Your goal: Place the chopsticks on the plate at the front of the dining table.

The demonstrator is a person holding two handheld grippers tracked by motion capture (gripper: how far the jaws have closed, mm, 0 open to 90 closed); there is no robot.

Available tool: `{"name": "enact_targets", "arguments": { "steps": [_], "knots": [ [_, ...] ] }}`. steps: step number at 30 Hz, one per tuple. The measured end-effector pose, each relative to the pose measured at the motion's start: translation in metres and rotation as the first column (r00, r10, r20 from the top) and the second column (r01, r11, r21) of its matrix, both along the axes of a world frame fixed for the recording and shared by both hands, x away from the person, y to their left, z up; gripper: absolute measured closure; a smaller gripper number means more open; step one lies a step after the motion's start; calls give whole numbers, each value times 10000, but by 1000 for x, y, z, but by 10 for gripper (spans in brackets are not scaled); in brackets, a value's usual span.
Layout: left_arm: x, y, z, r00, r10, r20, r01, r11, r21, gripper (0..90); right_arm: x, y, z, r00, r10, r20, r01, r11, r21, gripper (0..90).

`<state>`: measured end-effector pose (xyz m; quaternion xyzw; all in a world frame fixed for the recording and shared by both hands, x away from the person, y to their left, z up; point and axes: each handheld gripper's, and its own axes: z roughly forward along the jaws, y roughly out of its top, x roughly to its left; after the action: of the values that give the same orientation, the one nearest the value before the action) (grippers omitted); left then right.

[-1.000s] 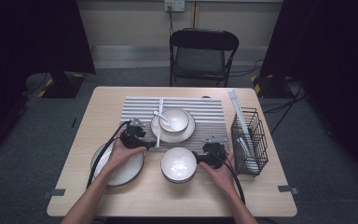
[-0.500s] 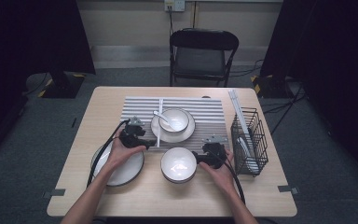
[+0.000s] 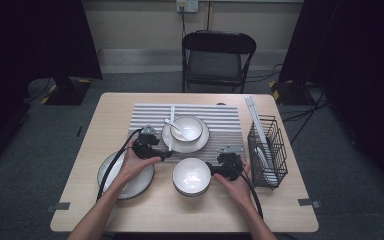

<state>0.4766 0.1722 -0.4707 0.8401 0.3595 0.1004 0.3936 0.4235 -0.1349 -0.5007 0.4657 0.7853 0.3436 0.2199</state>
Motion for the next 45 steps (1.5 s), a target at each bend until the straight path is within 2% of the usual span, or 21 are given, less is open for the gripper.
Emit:
{"name": "enact_targets", "arguments": {
  "steps": [3,4,5,6,10,16,19,20,22,25,28,30,35,37,40,42,45],
  "knots": [
    [0,-1,-1,9999,-69,137,68,9999,76,185,0,0,0,10000,-4,-2,4,10000,0,209],
    [0,0,0,10000,-52,83,51,9999,132,192,0,0,0,10000,-1,1,1,10000,-2,210],
    [0,0,-1,10000,-1,73,1,10000,-46,196,0,0,0,10000,-1,1,1,10000,-3,209],
    [1,1,-1,10000,-20,82,21,10000,-45,196,0,0,0,10000,-1,1,1,10000,-1,210],
    [1,3,0,10000,-19,26,19,9999,101,199,0,0,0,10000,-1,0,1,10000,0,210],
    [0,4,1,9999,27,111,-25,9999,-160,200,0,0,0,10000,-4,-3,4,10000,3,209],
    [-1,5,4,9999,85,127,-83,9999,-139,200,0,0,0,10000,-6,-10,6,10000,10,209],
    [0,7,6,9997,-46,229,47,10000,-22,200,0,0,0,10000,-5,-9,5,10000,10,209],
    [-1,8,7,9997,137,210,-133,9997,-193,200,0,0,0,10000,-7,-11,7,10000,11,209],
    [-2,11,10,9996,162,246,-152,9991,-397,200,0,0,0,10000,-5,-16,5,10000,13,208],
    [-4,13,14,9994,132,311,-121,9994,-332,197,0,0,0,10000,-5,-16,5,10000,13,207],
    [-6,15,18,9987,143,499,-131,9996,-242,187,1,0,0,10000,7,-14,-7,10000,13,206],
    [-9,22,28,9967,182,796,-125,9973,-718,168,1,0,0,10000,-6,-17,6,10000,1,205],
    [-11,25,31,9959,182,887,-117,9973,-725,164,1,0,0,10000,-10,-19,10,10000,3,206],
    [-14,30,37,9960,315,840,-199,9906,-1355,164,1,0,0,10000,-8,-20,8,10000,3,205],
    [-15,32,40,9937,391,1050,-275,9935,-1105,167,1,0,0,10000,-10,-20,10,10000,4,206],
    [-18,35,43,9943,330,1011,-223,9942,-1050,164,1,0,0,10000,-12,-17,12,10000,-1,206]
  ]
}}
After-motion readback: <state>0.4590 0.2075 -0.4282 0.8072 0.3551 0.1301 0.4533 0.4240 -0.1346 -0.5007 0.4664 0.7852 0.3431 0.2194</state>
